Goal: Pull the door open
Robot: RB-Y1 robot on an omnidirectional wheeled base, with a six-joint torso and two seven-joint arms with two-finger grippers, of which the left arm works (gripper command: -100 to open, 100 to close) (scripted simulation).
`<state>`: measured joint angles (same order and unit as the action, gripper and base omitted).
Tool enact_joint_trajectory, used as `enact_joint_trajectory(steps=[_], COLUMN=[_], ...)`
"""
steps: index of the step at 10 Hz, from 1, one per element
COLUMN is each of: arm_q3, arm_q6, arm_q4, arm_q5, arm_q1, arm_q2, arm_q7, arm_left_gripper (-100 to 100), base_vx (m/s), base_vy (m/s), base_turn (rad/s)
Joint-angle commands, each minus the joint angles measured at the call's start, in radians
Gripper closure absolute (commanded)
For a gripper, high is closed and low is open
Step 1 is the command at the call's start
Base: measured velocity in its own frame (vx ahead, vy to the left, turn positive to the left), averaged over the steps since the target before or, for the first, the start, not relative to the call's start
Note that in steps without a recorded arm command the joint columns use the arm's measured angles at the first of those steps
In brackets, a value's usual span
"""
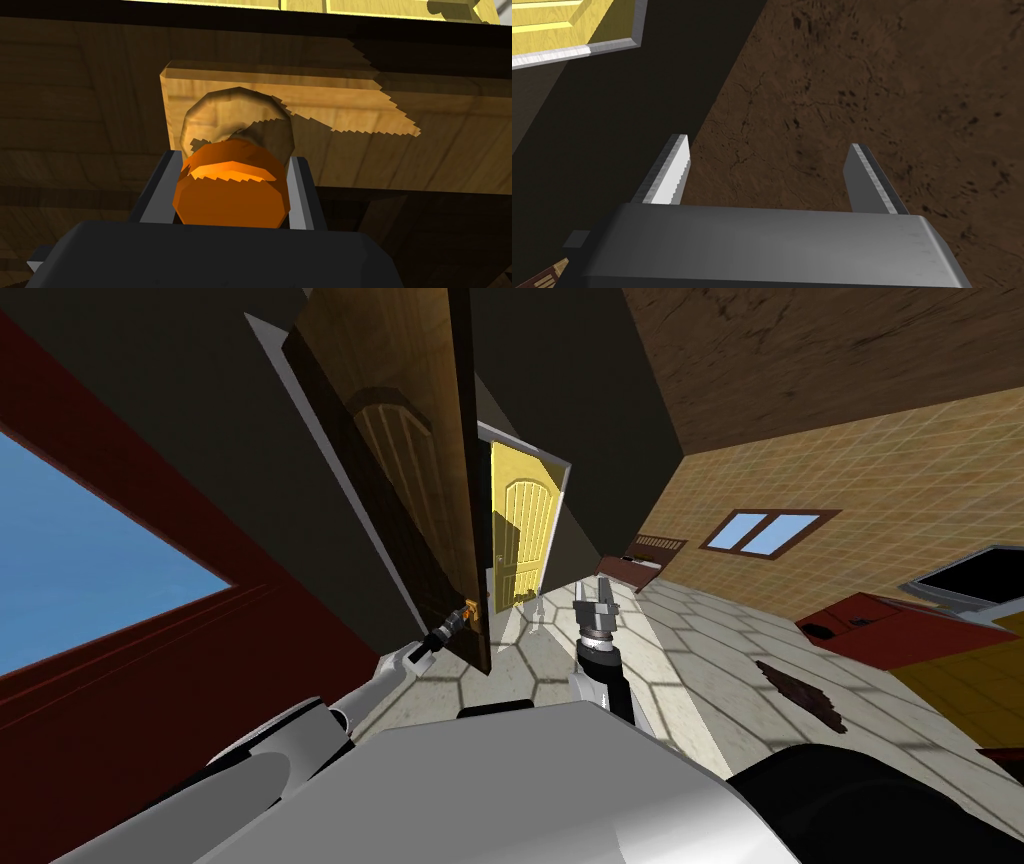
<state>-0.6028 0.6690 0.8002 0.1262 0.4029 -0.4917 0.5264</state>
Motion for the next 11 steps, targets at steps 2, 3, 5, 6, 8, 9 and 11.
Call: enact_joint_trajectory(steps=[2,3,5,6,8,9,11], arm_q3=[-0.021,-0.021,-0.021,-0.021,-0.021,-0.021,-0.024], arm_q6=[0.017,0.017,0.017,0.017,0.017,0.017,0.025], arm_q4=[0.009,0.009,0.009,0.009,0.009,0.009,0.006], arm_q5=[-0.002,-0.002,-0.002,-0.002,-0.002,-0.002,-0.011], arm_q1=[-0.004,-0.004,-0.004,-0.004,-0.004,-0.004,-0.007], arm_q2=[-0.017,-0.017,-0.017,-0.017,-0.017,-0.017,-0.02], arm_q7=[0.015,0.015,0.015,0.015,0.015,0.015,0.026], arm_left_gripper=[100,100,100,100,100,100,100], base_vx=[-0.017,-0.003,0.0,-0.002,0.007,0.0,-0.007], base_vy=[0.034,0.005,0.001,0.005,-0.015,0.0,0.013], base_turn=[0.098,0.015,0.003,0.014,-0.042,0.0,0.037])
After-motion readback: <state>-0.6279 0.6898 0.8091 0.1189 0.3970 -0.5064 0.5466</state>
